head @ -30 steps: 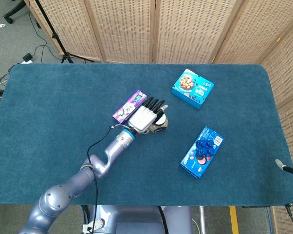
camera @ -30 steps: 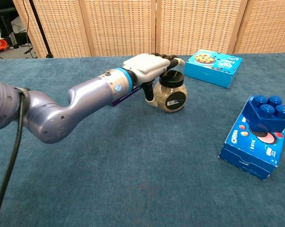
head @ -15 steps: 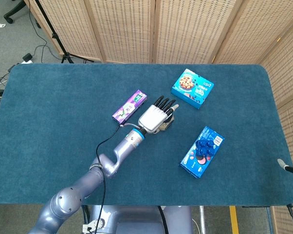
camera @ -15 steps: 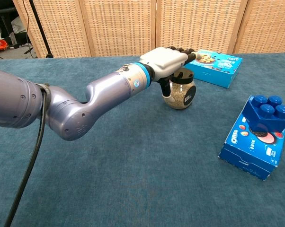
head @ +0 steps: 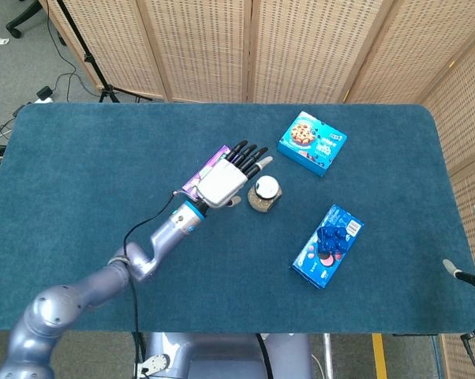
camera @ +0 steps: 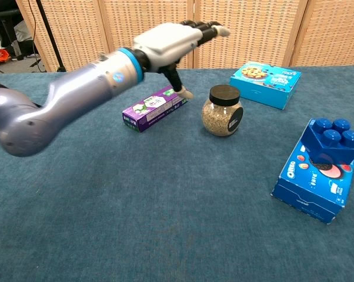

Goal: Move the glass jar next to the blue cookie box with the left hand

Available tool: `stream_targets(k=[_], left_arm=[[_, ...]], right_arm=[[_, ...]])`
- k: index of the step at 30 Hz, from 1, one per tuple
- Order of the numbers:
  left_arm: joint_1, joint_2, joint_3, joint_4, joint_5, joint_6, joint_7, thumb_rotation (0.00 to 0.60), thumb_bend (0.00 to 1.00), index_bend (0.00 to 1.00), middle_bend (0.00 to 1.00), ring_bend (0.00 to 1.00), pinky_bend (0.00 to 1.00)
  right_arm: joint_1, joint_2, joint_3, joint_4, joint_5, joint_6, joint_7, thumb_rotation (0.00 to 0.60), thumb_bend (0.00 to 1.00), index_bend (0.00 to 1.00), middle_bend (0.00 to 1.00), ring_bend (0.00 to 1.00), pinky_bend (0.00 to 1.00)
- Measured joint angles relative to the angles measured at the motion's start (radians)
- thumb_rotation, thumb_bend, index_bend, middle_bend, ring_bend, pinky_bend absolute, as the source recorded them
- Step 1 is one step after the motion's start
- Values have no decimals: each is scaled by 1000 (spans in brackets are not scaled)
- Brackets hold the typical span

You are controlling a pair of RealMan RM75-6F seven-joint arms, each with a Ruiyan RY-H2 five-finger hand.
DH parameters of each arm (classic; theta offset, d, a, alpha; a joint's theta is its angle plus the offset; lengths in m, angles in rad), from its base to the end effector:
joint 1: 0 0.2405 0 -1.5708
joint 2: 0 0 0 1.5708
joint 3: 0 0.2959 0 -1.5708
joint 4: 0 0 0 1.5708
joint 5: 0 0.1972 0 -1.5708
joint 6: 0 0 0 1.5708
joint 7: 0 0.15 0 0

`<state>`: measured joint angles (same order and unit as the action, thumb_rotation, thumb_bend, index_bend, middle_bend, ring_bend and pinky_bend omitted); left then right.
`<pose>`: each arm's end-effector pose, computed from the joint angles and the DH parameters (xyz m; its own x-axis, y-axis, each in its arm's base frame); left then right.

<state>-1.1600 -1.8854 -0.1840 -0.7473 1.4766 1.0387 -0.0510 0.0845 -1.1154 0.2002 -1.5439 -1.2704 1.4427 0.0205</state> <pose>-0.0274 0.4607 -0.0586 0.4633 -0.1347 0.8759 0.5752 -0.7062 -0.4128 -0.3740 -0.2144 0.2286 0.4020 0.1182 0.9080 -0.9026 0.2180 0.3712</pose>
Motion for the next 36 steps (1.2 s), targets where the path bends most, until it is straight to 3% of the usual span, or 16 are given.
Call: stream_targets(k=[7,17,24,29,36], left_arm=[[120,256,33,-337,8,77,75,600,0,0,0,0,0],[399,597,95,-768,-65,247,185,600,0,0,0,0,0],[629,714,179,-884,-103,401,180,600,0,0,0,0,0],[796,722,243,-888,-113,509,109,600,0,0,0,0,0],[954,695,260,-878,-171,607,101,600,0,0,0,0,0]], right_arm=[[-6,8,-7,-18,-18,13,2,600,0,0,0,0,0],[-5,12,-18,-34,-42,15,0,600,0,0,0,0,0],[-9,25,-32,-64,-89,31,17,600,0,0,0,0,0],[-18,37,-45,-81,-121,50,25,600,0,0,0,0,0],[-27,41,-50,-82,-129,71,3,600,0,0,0,0,0]])
